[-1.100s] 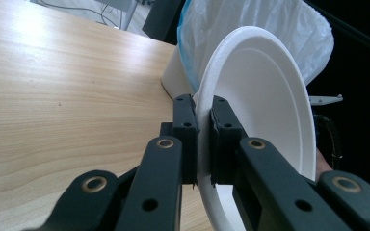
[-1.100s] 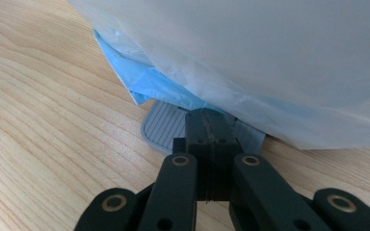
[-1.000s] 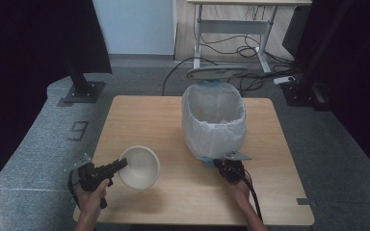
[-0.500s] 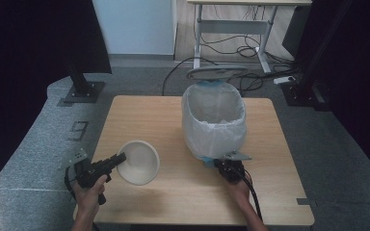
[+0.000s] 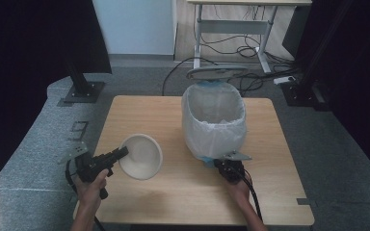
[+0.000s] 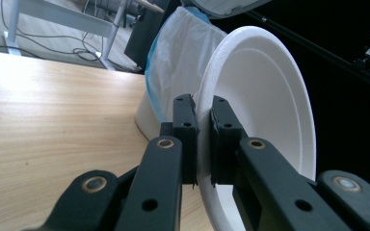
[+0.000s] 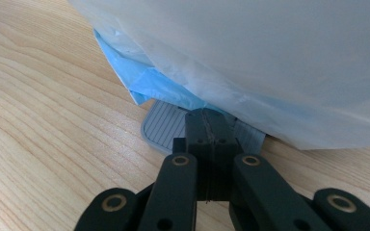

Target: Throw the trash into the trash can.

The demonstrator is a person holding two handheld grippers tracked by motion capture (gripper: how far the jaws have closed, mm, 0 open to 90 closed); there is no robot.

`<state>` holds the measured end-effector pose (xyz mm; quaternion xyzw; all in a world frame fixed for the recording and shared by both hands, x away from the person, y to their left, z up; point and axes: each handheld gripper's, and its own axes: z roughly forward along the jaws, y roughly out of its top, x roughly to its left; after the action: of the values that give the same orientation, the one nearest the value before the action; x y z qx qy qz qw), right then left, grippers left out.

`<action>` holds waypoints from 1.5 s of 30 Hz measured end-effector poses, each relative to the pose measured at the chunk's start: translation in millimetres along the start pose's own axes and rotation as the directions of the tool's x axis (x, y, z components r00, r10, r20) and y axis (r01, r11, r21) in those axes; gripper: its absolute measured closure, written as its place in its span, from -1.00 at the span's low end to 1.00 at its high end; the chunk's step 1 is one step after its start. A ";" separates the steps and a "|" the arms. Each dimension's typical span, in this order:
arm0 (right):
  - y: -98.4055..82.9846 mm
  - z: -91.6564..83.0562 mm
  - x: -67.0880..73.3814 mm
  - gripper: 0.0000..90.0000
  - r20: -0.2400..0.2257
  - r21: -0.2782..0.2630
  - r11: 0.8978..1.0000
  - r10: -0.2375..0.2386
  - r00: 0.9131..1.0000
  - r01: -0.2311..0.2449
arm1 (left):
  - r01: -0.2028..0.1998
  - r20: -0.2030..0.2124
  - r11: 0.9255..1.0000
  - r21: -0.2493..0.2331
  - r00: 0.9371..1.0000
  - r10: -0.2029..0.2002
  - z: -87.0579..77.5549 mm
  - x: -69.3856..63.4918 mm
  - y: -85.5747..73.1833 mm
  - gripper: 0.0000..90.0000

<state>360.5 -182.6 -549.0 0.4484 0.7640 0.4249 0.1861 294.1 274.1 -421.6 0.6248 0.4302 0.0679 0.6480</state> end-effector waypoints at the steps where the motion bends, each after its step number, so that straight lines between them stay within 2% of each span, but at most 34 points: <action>1: 0.0 0.0 0.0 0.99 0.000 0.000 1.000 0.000 1.000 0.000 | 0.000 0.004 1.000 -0.003 1.000 0.000 0.3 -0.8 1.1 0.87; 7: 0.0 0.0 0.1 0.99 0.001 0.000 1.000 -0.001 1.000 0.001 | 0.000 0.018 1.000 -0.007 1.000 0.000 2.6 -5.1 8.3 0.87; 18: 0.0 0.0 0.3 0.99 0.001 -0.001 1.000 0.000 1.000 0.000 | -0.031 0.029 1.000 0.001 0.999 0.031 10.8 -15.2 22.9 0.87; 25: 0.0 0.0 0.3 0.99 0.002 -0.001 1.000 -0.001 1.000 0.001 | -0.034 0.038 0.999 0.002 0.999 0.034 15.4 -18.5 30.4 0.87; 45: 0.1 -0.2 0.5 0.99 0.003 0.001 1.000 -0.001 1.000 0.001 | -0.096 0.029 0.995 0.032 0.995 0.095 39.1 -38.1 54.0 0.87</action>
<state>360.2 -182.2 -548.8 0.4487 0.7643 0.4237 0.1870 319.9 232.2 -362.6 0.6562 0.3920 0.0833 0.6393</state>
